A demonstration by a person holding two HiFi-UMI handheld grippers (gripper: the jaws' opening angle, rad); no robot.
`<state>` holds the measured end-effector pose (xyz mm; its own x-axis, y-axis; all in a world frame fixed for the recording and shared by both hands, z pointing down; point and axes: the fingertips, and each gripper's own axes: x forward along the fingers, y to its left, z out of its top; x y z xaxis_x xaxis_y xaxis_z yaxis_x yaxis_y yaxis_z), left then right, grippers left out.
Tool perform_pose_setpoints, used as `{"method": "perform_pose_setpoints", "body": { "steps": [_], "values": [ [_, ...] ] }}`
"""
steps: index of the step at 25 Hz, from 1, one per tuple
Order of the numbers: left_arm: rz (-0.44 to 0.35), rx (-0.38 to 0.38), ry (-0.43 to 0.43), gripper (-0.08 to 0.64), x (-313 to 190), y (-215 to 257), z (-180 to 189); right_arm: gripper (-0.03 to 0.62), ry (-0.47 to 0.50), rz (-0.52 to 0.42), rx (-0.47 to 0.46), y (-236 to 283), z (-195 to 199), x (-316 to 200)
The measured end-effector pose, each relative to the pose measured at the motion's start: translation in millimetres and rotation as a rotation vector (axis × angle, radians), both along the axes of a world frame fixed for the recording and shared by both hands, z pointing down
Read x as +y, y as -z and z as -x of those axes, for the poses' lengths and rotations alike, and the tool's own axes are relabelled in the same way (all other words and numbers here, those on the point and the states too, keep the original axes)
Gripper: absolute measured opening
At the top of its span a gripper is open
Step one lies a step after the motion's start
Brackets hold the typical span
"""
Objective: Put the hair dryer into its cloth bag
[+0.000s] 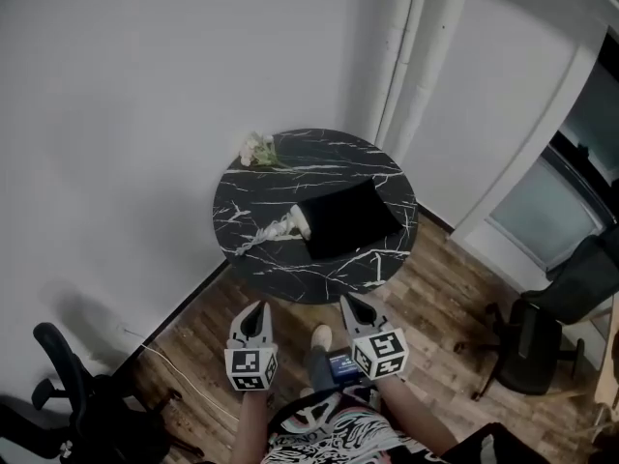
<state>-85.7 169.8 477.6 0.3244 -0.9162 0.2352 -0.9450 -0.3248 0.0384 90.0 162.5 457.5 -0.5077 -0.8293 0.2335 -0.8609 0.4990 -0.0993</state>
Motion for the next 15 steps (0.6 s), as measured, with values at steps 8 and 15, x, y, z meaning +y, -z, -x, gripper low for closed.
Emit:
{"method": "perform_pose_setpoints", "body": {
  "steps": [8, 15],
  "values": [
    [0.019, -0.008, 0.009, 0.014, -85, 2, 21, 0.02, 0.014, 0.047, -0.006, -6, 20, -100],
    [0.042, -0.005, 0.035, 0.014, -160, -5, 33, 0.02, 0.031, 0.083, 0.007, -17, 28, -179]
  ]
}}
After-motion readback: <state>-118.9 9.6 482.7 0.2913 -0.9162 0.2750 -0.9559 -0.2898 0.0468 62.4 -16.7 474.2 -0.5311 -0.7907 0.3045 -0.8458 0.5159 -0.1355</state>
